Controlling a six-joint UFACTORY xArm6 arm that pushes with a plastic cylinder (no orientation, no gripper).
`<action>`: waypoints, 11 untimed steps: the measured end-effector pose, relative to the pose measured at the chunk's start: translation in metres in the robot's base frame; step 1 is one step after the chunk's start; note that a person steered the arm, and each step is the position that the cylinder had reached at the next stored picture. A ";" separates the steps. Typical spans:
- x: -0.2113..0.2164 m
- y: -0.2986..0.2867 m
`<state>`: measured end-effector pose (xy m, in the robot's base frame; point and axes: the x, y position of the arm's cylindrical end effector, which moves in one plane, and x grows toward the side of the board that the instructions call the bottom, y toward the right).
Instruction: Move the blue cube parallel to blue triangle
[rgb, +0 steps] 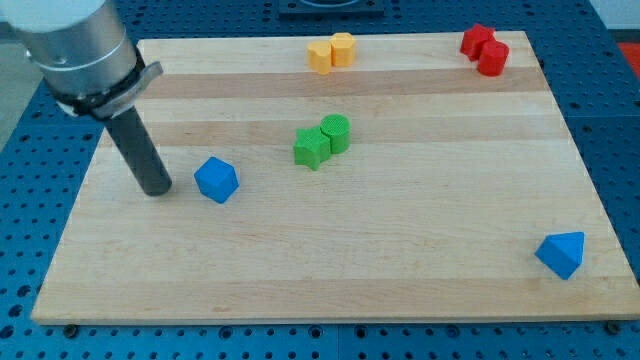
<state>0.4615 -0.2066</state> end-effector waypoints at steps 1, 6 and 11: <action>-0.008 0.015; 0.031 0.132; 0.100 0.227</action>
